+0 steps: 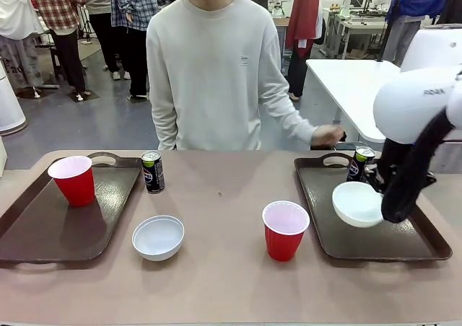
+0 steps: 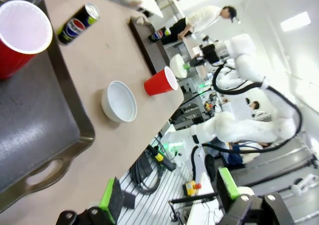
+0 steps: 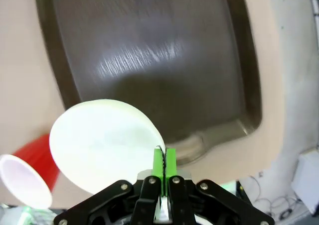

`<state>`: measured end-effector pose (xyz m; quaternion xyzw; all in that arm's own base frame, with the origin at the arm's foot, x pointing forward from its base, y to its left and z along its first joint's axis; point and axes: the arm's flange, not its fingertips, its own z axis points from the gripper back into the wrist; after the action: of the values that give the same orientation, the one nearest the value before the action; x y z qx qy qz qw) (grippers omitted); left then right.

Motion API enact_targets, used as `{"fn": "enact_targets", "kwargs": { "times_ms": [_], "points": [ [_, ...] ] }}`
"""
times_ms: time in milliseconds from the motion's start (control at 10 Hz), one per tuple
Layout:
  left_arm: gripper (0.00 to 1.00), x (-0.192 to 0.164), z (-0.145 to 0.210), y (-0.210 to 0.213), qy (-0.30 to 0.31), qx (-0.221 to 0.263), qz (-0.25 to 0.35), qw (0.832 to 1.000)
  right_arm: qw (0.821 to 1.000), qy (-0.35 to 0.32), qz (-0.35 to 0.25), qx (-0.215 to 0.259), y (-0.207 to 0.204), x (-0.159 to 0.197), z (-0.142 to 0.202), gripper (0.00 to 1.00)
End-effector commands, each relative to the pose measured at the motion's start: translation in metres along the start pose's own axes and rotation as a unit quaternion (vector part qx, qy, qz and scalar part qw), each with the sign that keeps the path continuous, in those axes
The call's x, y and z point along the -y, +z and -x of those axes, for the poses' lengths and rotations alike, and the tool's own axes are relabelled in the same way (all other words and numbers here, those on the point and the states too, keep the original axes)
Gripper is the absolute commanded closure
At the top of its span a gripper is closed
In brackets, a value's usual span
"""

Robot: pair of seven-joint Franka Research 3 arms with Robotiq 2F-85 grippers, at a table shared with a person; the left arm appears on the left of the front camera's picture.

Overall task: Prepare tableware on both trays.
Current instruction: Pick up a Picnic Bowl from the table and place it on a Handle tray.

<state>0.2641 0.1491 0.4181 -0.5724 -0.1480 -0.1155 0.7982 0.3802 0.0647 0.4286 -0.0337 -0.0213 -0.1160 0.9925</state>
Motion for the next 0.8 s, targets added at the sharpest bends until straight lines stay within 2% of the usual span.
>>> {"fn": "enact_targets", "kwargs": {
  "times_ms": [0,200,400,500,600,700],
  "points": [
    [0.00,0.002,0.000,0.000,-0.003,0.003,0.006,1.000,1.000,0.011,-0.005,-0.003,-0.012,-0.013,-0.039,0.98],
    [0.00,0.002,0.000,0.000,-0.003,0.003,0.006,1.000,0.999,0.013,0.001,-0.030,-0.024,-0.012,-0.054,0.98],
    [0.00,0.002,0.000,0.000,-0.003,0.003,0.006,1.000,0.999,0.023,0.003,-0.034,-0.031,-0.012,-0.061,0.98],
    [0.00,0.002,0.000,0.000,-0.003,0.003,0.006,1.000,0.999,0.024,0.010,-0.034,-0.034,-0.012,-0.063,0.55],
    [0.00,0.002,0.000,0.000,-0.003,0.003,0.006,1.000,0.999,0.019,0.014,-0.039,-0.036,-0.009,-0.066,0.39],
    [0.00,0.002,0.000,0.000,-0.003,0.003,0.006,1.000,0.999,0.015,0.015,-0.043,-0.039,-0.007,-0.069,0.00]
  ]
}}
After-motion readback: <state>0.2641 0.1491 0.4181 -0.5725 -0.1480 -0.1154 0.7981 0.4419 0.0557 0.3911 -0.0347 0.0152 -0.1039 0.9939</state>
